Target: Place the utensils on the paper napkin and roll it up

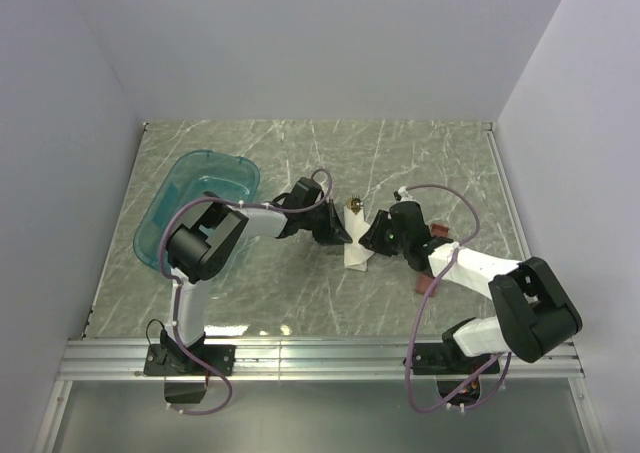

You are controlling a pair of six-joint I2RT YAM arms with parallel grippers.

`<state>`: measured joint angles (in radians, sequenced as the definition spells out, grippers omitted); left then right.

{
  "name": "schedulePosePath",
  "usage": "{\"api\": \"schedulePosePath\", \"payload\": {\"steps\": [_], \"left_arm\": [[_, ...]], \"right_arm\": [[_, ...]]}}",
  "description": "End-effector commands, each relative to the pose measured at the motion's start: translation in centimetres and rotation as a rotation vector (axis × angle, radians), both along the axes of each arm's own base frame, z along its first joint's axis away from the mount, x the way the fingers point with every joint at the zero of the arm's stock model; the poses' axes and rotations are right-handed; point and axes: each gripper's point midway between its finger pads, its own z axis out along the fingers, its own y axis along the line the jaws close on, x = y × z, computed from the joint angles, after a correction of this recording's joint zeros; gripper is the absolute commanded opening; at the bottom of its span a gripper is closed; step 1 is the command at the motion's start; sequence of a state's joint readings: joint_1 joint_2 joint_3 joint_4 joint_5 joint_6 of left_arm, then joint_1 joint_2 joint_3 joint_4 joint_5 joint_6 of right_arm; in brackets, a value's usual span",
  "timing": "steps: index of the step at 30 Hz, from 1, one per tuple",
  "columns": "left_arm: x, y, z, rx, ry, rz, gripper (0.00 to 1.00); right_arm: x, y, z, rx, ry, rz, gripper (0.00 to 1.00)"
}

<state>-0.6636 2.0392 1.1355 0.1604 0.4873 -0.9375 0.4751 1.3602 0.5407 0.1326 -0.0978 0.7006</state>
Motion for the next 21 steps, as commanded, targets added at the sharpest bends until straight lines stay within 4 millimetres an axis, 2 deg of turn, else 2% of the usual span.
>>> {"api": "schedulePosePath", "payload": {"steps": [1, 4, 10, 14, 19, 21], "left_arm": [[-1.5, 0.3, -0.4, 0.016, -0.022, -0.053, 0.00], [-1.3, 0.4, 0.0, 0.011, -0.055, -0.053, 0.00], [-0.9, 0.2, 1.3, -0.019, -0.101, -0.060, 0.00], [-0.8, 0.4, 2.1, -0.036, -0.133, -0.052, 0.00], [-0.6, 0.3, 3.9, -0.085, -0.181, -0.057, 0.00], [-0.7, 0.3, 4.5, -0.097, -0.197, -0.058, 0.00]], "right_arm": [[1.3, 0.4, 2.1, 0.010, -0.049, 0.008, 0.37], [1.7, 0.2, 1.9, -0.007, -0.047, 0.004, 0.38], [1.5, -0.4, -0.2, -0.048, -0.004, -0.004, 0.41], [1.2, -0.4, -0.9, -0.041, 0.007, 0.010, 0.43], [1.3, 0.0, -0.5, -0.010, -0.019, 0.038, 0.43], [1.0, 0.7, -0.3, 0.025, -0.016, 0.081, 0.43]]}}
